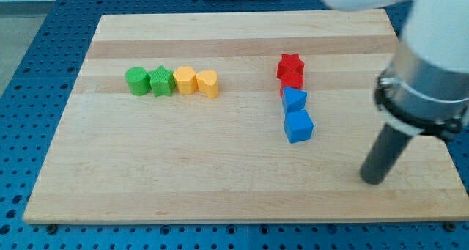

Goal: Separate the blue cube from the vertical line of blocks

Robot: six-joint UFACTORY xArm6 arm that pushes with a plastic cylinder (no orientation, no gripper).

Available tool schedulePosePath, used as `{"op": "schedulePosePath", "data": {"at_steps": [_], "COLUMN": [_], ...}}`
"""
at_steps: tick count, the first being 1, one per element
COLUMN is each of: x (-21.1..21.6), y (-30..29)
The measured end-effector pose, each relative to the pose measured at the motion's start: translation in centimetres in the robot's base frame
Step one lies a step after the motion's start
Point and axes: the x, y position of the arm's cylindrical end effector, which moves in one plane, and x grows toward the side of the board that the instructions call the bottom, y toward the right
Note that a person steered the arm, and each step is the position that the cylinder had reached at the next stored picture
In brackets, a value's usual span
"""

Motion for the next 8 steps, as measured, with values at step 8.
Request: {"op": "schedulePosePath", "data": {"at_steps": [8], "x": [-8.5], "y": [-14.1]}}
